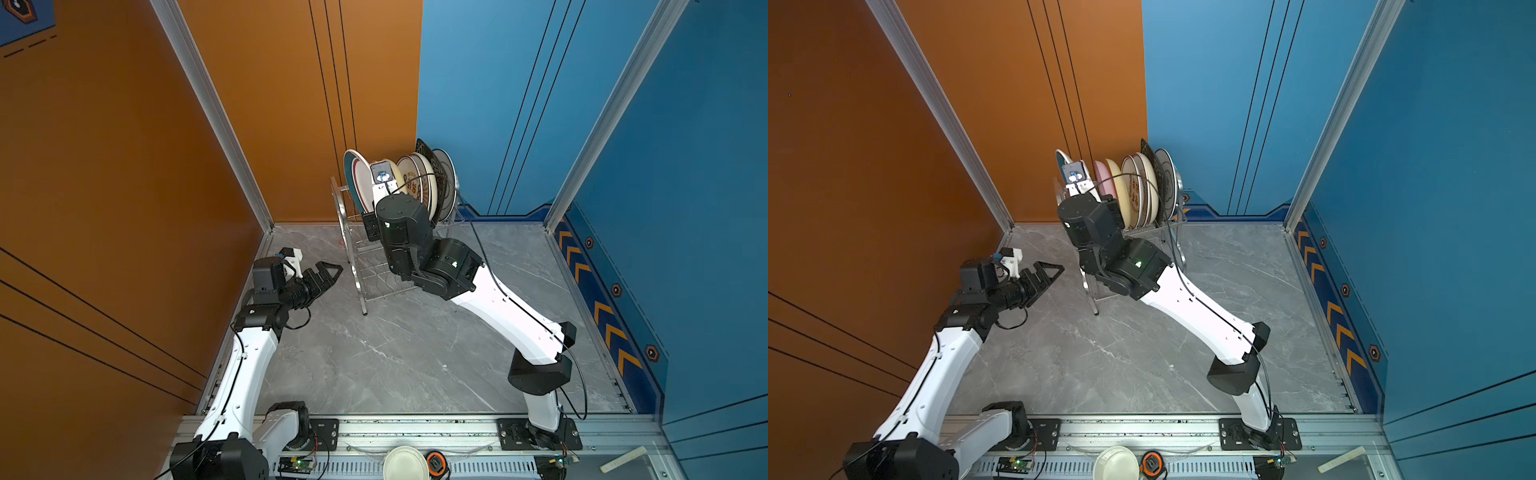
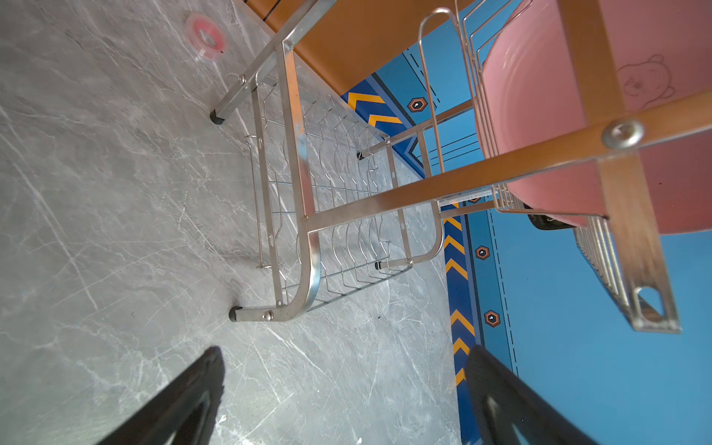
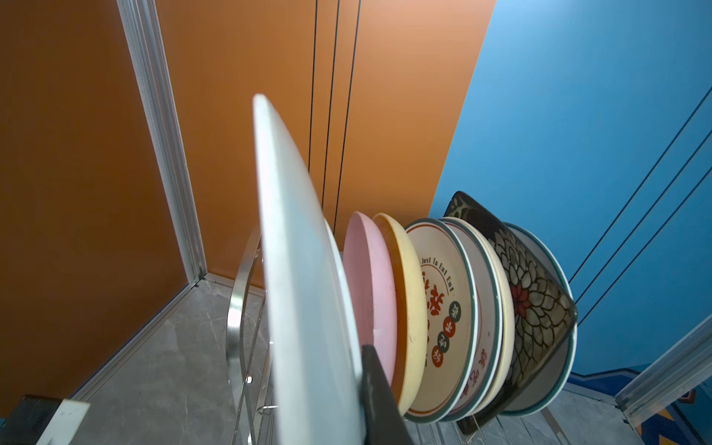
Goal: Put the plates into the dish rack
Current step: 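Lower the white plate into the rack slot beside the pink plate with the right gripper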
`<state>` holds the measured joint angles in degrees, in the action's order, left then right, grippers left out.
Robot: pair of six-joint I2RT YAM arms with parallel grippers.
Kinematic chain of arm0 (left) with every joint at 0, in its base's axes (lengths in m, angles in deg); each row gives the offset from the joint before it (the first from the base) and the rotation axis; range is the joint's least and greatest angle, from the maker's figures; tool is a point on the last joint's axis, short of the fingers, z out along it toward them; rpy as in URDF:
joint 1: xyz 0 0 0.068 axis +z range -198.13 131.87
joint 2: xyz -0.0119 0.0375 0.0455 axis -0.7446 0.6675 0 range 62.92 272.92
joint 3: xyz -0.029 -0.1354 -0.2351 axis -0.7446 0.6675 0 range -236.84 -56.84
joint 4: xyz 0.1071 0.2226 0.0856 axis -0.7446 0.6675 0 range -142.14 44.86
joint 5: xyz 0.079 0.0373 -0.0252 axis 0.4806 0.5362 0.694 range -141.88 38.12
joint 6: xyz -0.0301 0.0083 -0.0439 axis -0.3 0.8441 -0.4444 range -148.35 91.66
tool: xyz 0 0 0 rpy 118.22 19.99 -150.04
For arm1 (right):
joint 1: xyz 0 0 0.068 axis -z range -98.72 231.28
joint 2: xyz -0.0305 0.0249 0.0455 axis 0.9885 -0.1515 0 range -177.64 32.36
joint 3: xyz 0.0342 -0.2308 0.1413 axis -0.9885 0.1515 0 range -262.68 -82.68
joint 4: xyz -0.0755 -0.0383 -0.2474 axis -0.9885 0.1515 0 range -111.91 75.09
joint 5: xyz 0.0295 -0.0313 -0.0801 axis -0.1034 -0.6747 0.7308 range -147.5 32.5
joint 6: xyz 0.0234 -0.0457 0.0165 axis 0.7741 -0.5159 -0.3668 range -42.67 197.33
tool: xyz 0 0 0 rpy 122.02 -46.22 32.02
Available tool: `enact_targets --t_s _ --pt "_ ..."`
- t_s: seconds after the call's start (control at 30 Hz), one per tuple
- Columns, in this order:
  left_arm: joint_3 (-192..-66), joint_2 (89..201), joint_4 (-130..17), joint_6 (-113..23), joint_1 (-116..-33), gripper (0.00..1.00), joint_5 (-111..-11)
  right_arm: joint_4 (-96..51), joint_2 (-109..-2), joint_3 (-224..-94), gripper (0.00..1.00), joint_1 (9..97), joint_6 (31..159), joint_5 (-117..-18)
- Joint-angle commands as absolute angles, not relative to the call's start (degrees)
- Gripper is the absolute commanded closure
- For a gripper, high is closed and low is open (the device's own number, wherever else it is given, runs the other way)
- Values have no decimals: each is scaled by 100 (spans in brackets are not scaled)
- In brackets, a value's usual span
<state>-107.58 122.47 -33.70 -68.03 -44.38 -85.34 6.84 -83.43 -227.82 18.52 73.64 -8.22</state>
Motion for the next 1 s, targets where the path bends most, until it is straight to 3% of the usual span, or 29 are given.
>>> enact_targets --t_s 0.0,0.33,0.97 --pt "-10711 12271 -3526 -6737 -4518 2 -8618 -873 -8566 -22898 100 1818 6406 -84" --pt "-10729 12297 -3498 -6769 -4654 2 -8634 -1898 -9144 -22904 100 2069 5997 236" --pt "-10559 12022 -3493 -6902 -4646 2 -8608 -1762 -9647 -22976 100 2458 6633 -11"
